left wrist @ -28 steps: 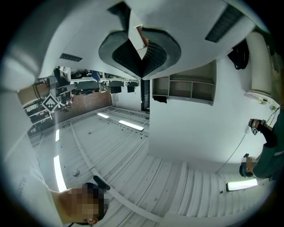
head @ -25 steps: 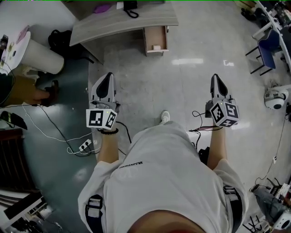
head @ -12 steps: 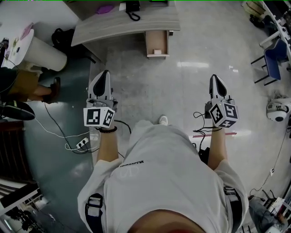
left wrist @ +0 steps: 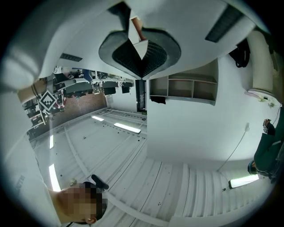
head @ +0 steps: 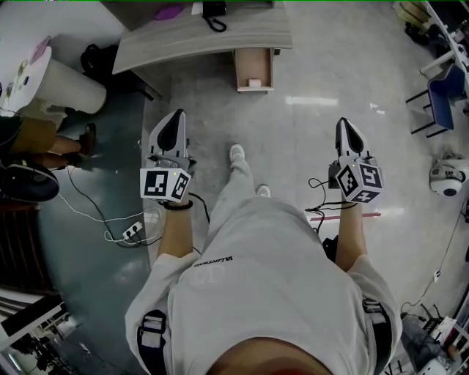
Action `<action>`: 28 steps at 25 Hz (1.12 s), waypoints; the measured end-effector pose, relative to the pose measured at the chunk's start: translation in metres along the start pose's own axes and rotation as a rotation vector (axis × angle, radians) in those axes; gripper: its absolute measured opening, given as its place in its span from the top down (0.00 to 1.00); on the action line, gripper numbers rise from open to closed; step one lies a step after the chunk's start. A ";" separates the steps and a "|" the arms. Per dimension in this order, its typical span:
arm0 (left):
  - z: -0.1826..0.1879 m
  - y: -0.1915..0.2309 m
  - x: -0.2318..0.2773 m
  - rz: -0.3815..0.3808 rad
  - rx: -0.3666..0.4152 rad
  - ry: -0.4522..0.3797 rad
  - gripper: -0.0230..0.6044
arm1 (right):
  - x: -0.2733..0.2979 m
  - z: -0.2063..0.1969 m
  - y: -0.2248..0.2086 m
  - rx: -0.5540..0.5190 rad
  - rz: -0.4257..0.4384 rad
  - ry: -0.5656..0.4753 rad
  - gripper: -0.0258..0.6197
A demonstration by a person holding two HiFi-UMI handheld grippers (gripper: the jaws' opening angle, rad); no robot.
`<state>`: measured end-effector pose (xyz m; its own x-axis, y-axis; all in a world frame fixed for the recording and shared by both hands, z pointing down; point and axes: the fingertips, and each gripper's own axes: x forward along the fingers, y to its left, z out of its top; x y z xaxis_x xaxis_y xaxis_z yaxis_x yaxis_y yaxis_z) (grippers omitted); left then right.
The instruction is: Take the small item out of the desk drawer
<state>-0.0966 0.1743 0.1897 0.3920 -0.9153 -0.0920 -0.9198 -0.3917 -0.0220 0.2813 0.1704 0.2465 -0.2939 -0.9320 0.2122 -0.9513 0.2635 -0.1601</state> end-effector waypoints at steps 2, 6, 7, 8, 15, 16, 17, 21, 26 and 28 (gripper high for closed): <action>-0.003 0.004 0.012 -0.010 -0.009 -0.006 0.97 | 0.008 0.001 -0.001 -0.008 -0.009 0.007 0.96; -0.010 0.019 0.042 -0.034 -0.023 -0.012 0.97 | 0.030 0.002 -0.002 -0.015 -0.030 0.021 0.96; -0.012 0.024 0.049 -0.039 -0.028 -0.012 0.97 | 0.036 0.002 -0.002 -0.014 -0.035 0.025 0.96; -0.015 0.029 0.057 -0.043 -0.032 -0.012 0.97 | 0.044 0.002 -0.002 -0.014 -0.037 0.030 0.96; -0.034 0.072 0.120 -0.068 -0.055 0.009 0.97 | 0.116 0.007 0.003 -0.003 -0.039 0.046 0.96; -0.036 0.078 0.129 -0.072 -0.057 0.011 0.97 | 0.127 0.009 0.004 -0.002 -0.040 0.048 0.96; -0.038 0.085 0.138 -0.076 -0.057 0.013 0.97 | 0.139 0.010 0.005 -0.003 -0.042 0.049 0.96; -0.047 0.111 0.173 -0.100 -0.059 0.019 0.97 | 0.182 0.013 0.007 -0.010 -0.065 0.053 0.96; -0.055 0.138 0.216 -0.140 -0.072 0.030 0.97 | 0.230 0.016 0.014 -0.009 -0.084 0.072 0.96; -0.063 0.145 0.232 -0.166 -0.083 0.038 0.97 | 0.246 0.012 0.018 -0.006 -0.089 0.084 0.96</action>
<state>-0.1379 -0.1002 0.2280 0.5396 -0.8400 -0.0567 -0.8389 -0.5422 0.0484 0.1930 -0.0575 0.2846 -0.2143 -0.9278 0.3055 -0.9745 0.1818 -0.1314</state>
